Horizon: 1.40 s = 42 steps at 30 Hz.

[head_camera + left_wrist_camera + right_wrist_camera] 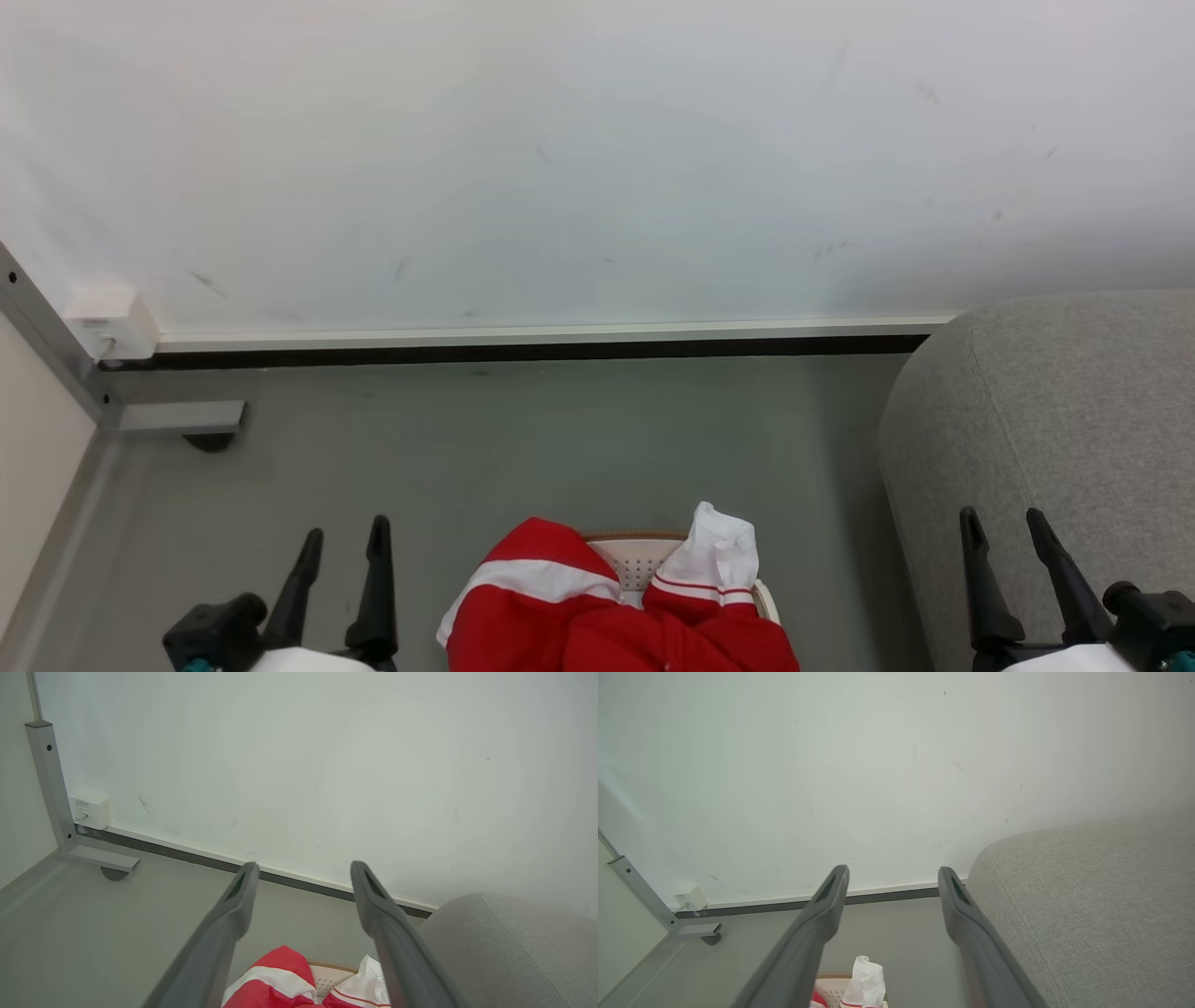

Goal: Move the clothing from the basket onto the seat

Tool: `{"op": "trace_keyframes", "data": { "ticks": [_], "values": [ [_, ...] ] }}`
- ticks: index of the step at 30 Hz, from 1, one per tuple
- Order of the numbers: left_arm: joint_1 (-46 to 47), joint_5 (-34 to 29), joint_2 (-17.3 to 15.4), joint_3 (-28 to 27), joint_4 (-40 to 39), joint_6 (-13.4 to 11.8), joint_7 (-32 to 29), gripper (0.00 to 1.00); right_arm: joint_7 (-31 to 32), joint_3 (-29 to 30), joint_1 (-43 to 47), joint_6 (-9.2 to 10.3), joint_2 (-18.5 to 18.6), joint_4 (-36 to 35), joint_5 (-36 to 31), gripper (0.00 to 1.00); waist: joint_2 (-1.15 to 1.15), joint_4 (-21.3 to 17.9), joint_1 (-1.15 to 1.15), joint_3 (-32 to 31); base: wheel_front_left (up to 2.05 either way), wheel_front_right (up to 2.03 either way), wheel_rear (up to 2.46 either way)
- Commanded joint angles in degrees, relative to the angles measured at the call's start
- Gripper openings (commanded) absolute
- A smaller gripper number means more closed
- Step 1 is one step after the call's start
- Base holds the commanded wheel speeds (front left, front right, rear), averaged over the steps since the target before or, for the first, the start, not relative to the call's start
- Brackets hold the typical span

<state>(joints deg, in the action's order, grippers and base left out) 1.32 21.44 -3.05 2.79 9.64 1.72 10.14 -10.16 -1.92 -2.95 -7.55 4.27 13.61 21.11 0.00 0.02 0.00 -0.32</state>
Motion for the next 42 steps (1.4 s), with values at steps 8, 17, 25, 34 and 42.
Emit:
{"op": "trace_keyframes", "data": {
  "ticks": [8, 17, 25, 34, 42],
  "values": [
    [-0.7, -5.6, -1.0, 0.0, 0.1, 0.3, 1.5, 1.00, -1.5, 0.5, 0.3, 0.09, 0.0, 0.6, -3.1, 1.00, 0.00, -0.3, 0.00, 0.0, 0.00, 0.00, 0.00],
    [-1.4, -9.0, -0.8, -0.3, 0.4, 2.0, 2.7, 1.00, -2.6, 0.8, 0.3, 0.10, -0.5, 2.0, -3.9, 1.00, 0.00, -0.5, 0.00, -0.1, 0.00, 0.00, 0.00],
    [-1.8, -11.9, -0.5, -0.6, 0.6, 3.1, 3.5, 1.00, -3.5, 0.3, 0.7, 0.10, -0.7, 2.6, -6.6, 1.00, 0.00, -0.6, 0.00, -0.1, 0.00, 0.00, 0.00],
    [-2.1, -13.6, -0.1, -0.9, 1.9, 4.5, 4.4, 1.00, -4.4, -0.6, 0.7, 0.11, -0.7, 3.5, -8.7, 1.00, 0.00, -0.6, 0.00, -0.1, 0.00, 0.00, 0.00],
    [-2.0, -15.4, 0.0, -1.0, 2.5, 5.1, 5.1, 1.00, -5.1, -1.4, 0.2, 0.12, -0.5, 3.8, -10.6, 1.00, 0.00, -0.8, 0.00, 0.0, 0.00, 0.00, 0.00]
  ]
}}
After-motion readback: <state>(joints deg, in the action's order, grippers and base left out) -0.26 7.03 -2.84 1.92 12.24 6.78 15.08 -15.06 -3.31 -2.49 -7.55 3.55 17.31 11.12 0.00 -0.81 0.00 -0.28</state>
